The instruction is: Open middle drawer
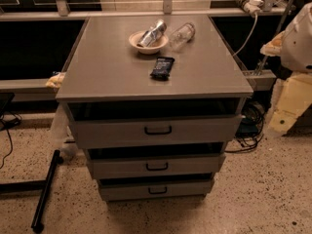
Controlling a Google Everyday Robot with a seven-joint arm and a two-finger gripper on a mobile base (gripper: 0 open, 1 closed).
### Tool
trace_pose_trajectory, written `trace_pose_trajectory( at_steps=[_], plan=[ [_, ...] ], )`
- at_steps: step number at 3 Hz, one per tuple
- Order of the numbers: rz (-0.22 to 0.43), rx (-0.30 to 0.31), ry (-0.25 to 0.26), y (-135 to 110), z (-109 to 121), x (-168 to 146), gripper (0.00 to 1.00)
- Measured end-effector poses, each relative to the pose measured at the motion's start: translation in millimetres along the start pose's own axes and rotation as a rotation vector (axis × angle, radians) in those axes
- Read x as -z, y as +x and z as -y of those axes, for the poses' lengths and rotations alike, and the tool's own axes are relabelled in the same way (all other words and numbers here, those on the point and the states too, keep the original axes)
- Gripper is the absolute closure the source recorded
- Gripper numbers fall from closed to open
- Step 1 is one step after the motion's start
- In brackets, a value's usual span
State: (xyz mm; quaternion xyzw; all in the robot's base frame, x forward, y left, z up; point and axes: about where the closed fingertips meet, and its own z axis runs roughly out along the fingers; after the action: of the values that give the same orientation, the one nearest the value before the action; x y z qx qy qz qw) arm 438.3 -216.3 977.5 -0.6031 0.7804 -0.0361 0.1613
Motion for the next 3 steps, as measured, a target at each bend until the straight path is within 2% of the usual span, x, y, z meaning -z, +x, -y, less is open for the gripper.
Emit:
trace_pose_trajectory(
  at_steps=[1,2,3],
  plan=[
    [0.008,-0.001,0.009,0,-2,-5,0.00],
    [0.047,-0.003,0.019,3,-16,-32,0.00],
    [0.085,-0.002,0.015,8,-28,-93,0.00]
  ],
)
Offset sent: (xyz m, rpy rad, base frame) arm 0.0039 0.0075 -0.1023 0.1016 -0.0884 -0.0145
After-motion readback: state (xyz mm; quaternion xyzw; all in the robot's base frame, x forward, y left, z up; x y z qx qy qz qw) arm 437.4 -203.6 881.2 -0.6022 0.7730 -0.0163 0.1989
